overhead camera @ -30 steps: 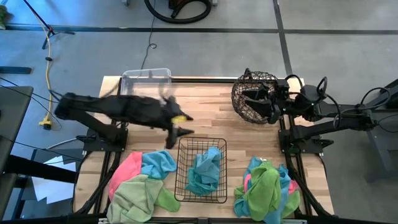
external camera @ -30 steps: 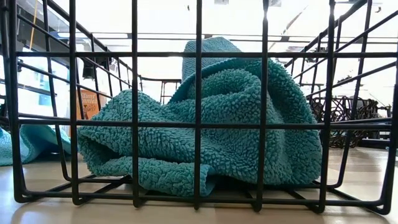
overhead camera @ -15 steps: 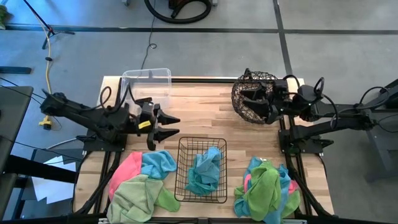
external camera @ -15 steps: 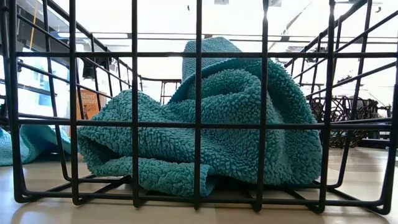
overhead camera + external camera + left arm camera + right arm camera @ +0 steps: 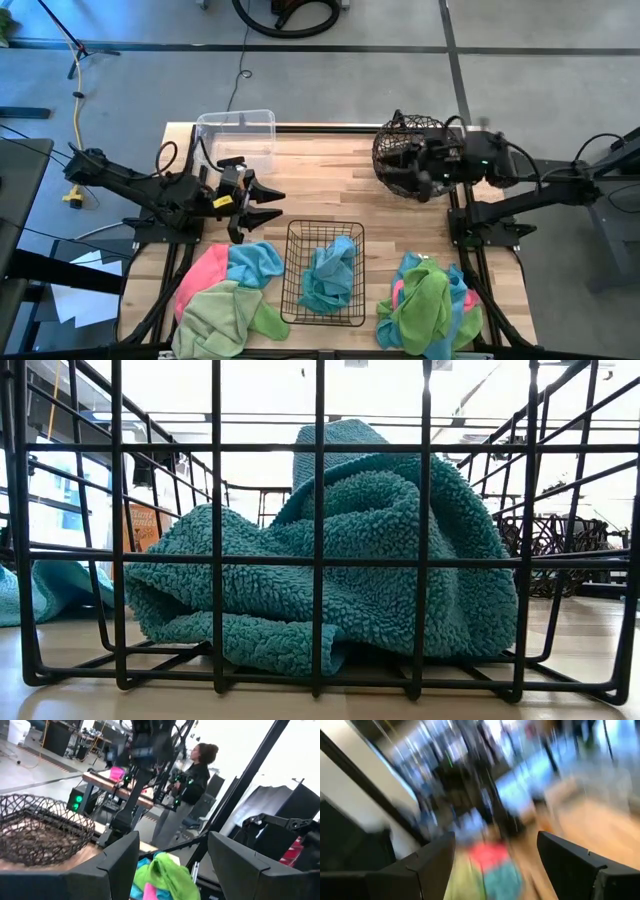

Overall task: Sort microfiber towel by color & place in baskets
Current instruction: Put the green towel into the top right basket

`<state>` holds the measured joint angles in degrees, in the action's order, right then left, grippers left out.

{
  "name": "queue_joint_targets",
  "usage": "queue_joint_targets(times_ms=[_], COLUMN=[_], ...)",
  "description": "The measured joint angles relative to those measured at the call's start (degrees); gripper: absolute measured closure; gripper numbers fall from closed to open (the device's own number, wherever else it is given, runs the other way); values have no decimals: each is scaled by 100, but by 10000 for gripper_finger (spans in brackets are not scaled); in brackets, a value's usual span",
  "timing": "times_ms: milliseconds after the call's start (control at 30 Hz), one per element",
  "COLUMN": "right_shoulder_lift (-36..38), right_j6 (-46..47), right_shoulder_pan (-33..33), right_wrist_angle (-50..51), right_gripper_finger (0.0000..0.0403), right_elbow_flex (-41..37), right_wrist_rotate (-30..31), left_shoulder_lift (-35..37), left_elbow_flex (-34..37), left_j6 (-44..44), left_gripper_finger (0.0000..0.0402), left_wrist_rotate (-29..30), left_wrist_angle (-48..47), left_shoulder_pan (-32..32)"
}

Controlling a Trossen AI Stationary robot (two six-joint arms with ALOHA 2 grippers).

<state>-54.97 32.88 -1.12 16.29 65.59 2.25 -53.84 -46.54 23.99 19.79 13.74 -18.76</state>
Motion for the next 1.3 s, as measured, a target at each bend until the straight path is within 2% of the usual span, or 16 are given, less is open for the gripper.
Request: queue_joint_targets(times_ms=[200, 300, 400, 600, 833, 1000, 1167, 1300], right_shoulder_lift=[-749, -989, -1148, -1216, -1216, -1216, -1216, -1216], right_j6=[1058, 1931, 2860, 4998, 6766, 7103, 7140, 6720], right_shoulder_pan=[-468, -1024, -1741, -3038, -3768, -3997, -4031, -4029], right_wrist_angle=[3518, 4763, 5569, 5432, 4809, 4162, 4062, 4040], right_gripper_finger=[123, 123, 123, 123, 123, 123, 126, 162], right_elbow_flex=[1142, 1134, 811, -187, -841, -1141, -1297, -1251], right_wrist_rotate=[-1125, -1488, -1579, -1900, -1499, -1487, -1444, -1480], left_shoulder_lift=[76, 76, 74, 72, 72, 72, 72, 72], left_elbow_flex=[0, 0, 0, 0, 0, 0, 0, 0], left_j6=[381, 578, 587, 723, 748, 747, 745, 765], left_gripper_finger=[177, 177, 177, 177, 177, 177, 177, 177], left_wrist_rotate=[-3, -4, -4, -7, -9, -11, -11, -9], left_wrist_angle=[-80, -95, -272, -327, -313, -315, -315, -299], left_shoulder_pan=[-2, -2, -2, -2, -2, -2, -2, -2])
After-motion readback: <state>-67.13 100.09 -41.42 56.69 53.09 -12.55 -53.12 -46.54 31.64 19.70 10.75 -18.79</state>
